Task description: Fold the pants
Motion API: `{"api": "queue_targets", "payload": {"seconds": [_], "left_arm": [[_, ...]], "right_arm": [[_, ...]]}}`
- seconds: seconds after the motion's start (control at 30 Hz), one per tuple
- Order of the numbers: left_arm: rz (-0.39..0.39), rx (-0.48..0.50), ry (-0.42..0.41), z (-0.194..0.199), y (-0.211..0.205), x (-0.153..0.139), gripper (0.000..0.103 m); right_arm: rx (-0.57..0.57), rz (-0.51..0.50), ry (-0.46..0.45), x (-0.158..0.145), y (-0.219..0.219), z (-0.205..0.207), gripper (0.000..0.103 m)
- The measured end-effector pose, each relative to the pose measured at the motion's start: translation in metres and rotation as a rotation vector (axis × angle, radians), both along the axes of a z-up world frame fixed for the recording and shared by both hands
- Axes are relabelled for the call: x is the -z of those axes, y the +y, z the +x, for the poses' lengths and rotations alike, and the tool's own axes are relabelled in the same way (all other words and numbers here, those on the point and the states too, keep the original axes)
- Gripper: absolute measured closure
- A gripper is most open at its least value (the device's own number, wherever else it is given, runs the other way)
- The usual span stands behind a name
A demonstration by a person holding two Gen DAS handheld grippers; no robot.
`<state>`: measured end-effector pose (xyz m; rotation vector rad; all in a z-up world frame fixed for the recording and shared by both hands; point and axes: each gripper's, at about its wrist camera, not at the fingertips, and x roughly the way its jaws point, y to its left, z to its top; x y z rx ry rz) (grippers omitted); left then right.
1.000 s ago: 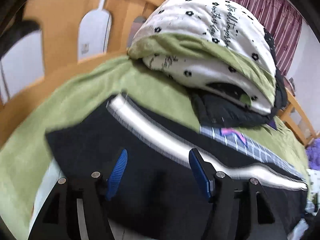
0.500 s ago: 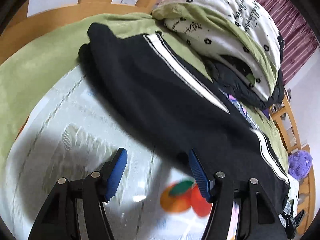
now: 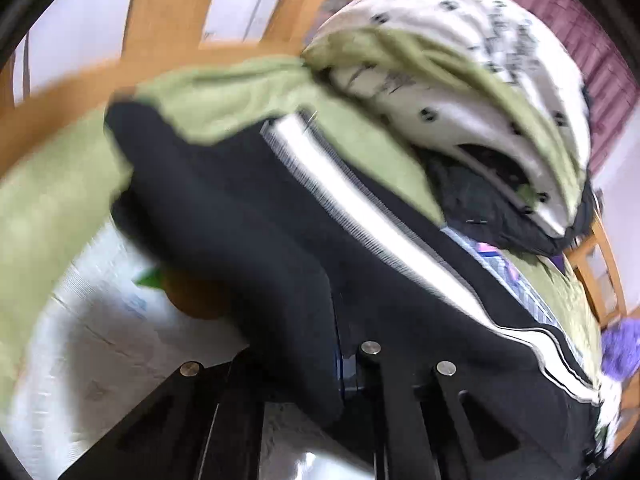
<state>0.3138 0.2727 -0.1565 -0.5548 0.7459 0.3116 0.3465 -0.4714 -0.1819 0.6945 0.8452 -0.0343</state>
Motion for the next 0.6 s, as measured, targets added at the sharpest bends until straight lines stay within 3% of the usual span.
{"api": "queue_targets", "payload": {"seconds": [0.07, 0.13, 0.27, 0.43, 0.53, 0.6], "left_arm": [[0.002, 0.050, -0.043, -0.016, -0.009, -0.026, 0.092], [-0.002, 0.079, -0.063, -0.042, -0.020, -0.048, 0.092], [-0.019, 0.115, -0.043, -0.091, -0.035, -0.062, 0.092], [-0.011, 0.155, 0.006, -0.162, -0.055, -0.055, 0.092], [0.016, 0.152, 0.056, -0.191, -0.067, -0.041, 0.092], [0.021, 0.139, 0.109, -0.196, -0.068, -0.029, 0.091]], "right_arm": [[-0.025, -0.006, -0.048, -0.025, -0.005, -0.014, 0.096], [-0.052, -0.073, -0.068, -0.050, -0.002, -0.033, 0.096], [-0.093, -0.162, -0.062, -0.077, -0.010, -0.099, 0.096], [-0.087, -0.135, -0.006, -0.070, -0.045, -0.181, 0.096], [-0.096, -0.140, 0.043, -0.052, -0.061, -0.224, 0.094], [-0.101, -0.083, 0.078, -0.032, -0.066, -0.234, 0.092]]}}
